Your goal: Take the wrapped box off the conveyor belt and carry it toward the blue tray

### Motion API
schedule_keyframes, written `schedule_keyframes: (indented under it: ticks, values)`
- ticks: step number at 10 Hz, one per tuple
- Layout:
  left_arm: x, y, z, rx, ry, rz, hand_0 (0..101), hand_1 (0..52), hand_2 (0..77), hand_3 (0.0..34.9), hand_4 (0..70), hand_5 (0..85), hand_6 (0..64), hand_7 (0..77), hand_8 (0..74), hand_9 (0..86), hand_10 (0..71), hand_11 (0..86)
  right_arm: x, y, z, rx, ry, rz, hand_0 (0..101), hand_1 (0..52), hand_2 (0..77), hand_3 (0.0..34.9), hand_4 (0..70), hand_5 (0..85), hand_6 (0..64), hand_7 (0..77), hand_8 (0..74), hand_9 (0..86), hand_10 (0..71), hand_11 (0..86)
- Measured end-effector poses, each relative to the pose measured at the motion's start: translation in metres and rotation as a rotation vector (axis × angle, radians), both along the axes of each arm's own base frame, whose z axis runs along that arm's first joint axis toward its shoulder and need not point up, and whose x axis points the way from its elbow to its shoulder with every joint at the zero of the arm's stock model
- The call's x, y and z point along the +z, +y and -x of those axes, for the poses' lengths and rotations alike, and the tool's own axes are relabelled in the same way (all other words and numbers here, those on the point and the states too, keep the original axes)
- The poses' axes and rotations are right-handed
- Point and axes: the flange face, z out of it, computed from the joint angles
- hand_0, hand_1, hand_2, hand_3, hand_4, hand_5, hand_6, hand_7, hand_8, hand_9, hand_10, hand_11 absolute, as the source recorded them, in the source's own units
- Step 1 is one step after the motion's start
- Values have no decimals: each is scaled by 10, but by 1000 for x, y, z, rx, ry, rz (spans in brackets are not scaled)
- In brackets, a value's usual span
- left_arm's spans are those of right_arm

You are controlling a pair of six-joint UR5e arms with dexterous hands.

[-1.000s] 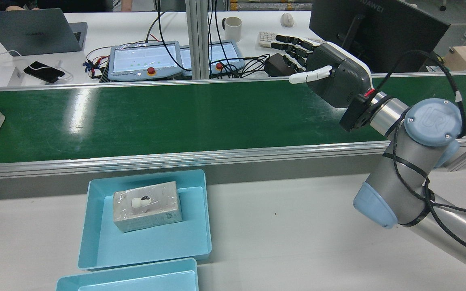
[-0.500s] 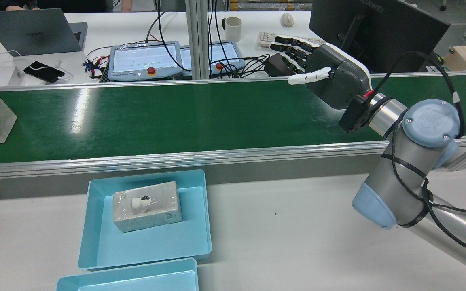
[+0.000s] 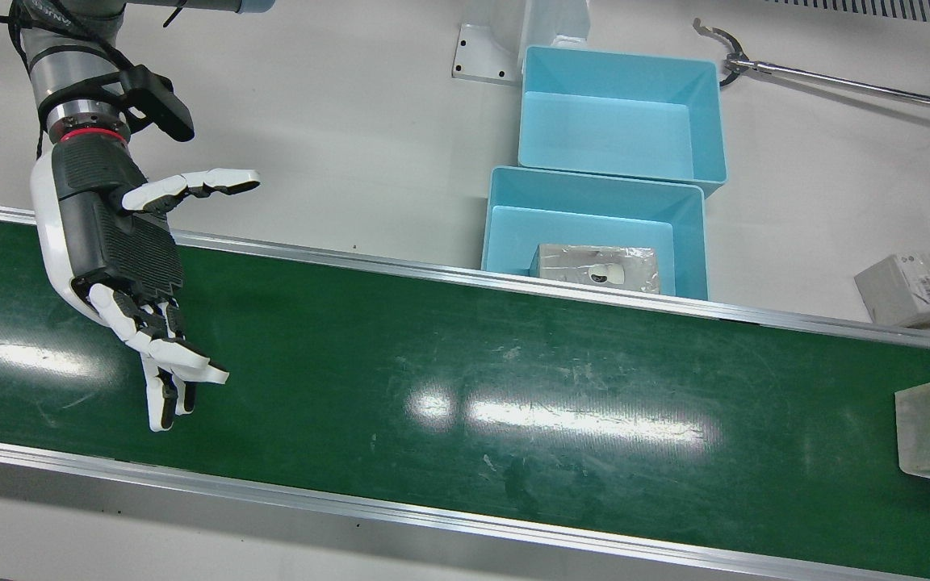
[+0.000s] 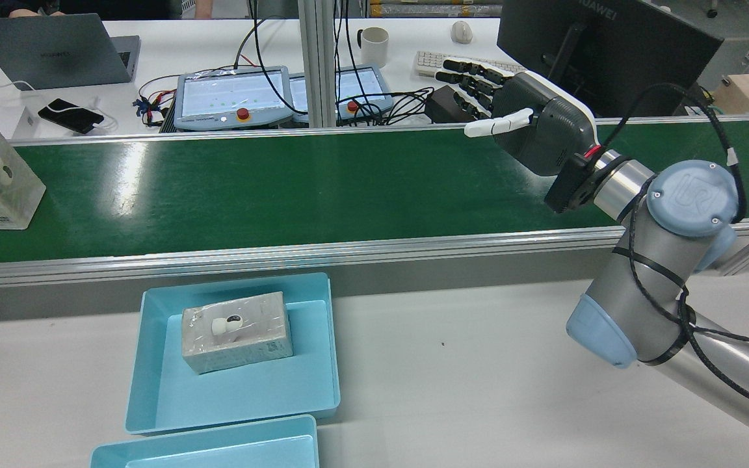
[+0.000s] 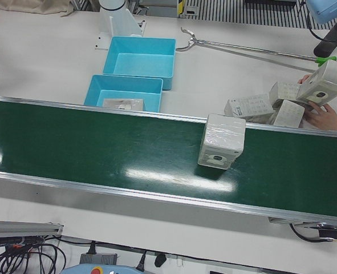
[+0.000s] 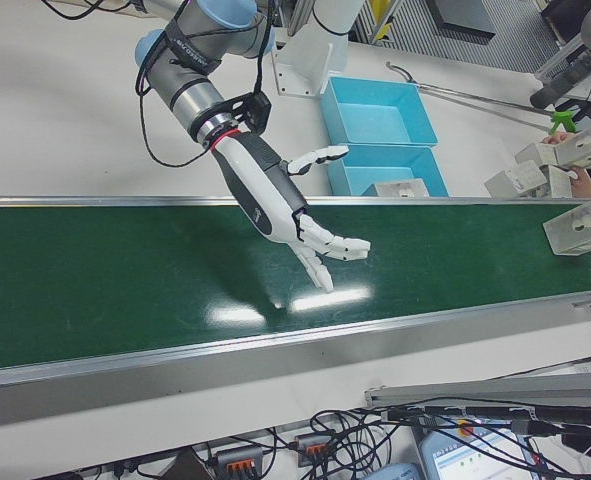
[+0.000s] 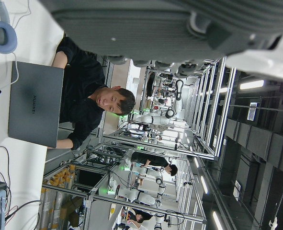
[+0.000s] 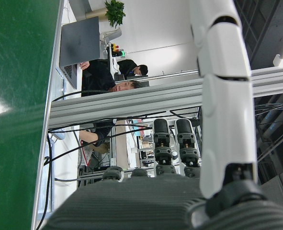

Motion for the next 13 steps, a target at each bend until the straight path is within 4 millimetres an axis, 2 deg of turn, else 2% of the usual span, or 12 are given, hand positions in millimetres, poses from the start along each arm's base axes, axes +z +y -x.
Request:
schedule_keyframes:
  ticks: [2,7,8,9,10,11,13]
  values:
    - [0,0,0,0,0,0,0,0,5,0,0,11,0,5,5,5,5,0,0,0,0,1,-2,0,502,169,142,18,180,191,76,218,0,27,16,33]
    - [0,0,0,0,0,0,0,0,11,0,0,11,0,5,5,5,5,0,1,-1,-1,4,-2,3,515,180,164,18,213,240,93,235,22,38,16,44]
    - [0,0,0,0,0,0,0,0,11,0,0,11,0,5,5,5,5,0,0,-1,-1,5,-2,2,533,229,207,18,235,267,109,262,33,65,33,65]
    - [0,0,0,0,0,0,0,0,11,0,0,5,0,5,5,5,0,0,1,-1,-2,4,-2,3,555,235,235,18,273,289,131,305,38,82,33,65]
    - [0,0,0,0,0,0,0,0,11,0,0,11,0,5,5,0,5,0,1,-1,-2,4,-2,3,589,289,267,18,311,338,153,327,49,104,44,82]
    - [0,0,0,0,0,0,0,0,11,0,0,11,0,5,5,5,5,0,1,-1,-2,4,-3,3,610,284,289,19,333,409,169,344,65,104,44,87]
    - [0,0,0,0,0,0,0,0,11,0,0,5,0,5,5,5,5,5,1,-1,-3,3,-7,4,613,284,295,15,344,431,175,344,65,109,44,104]
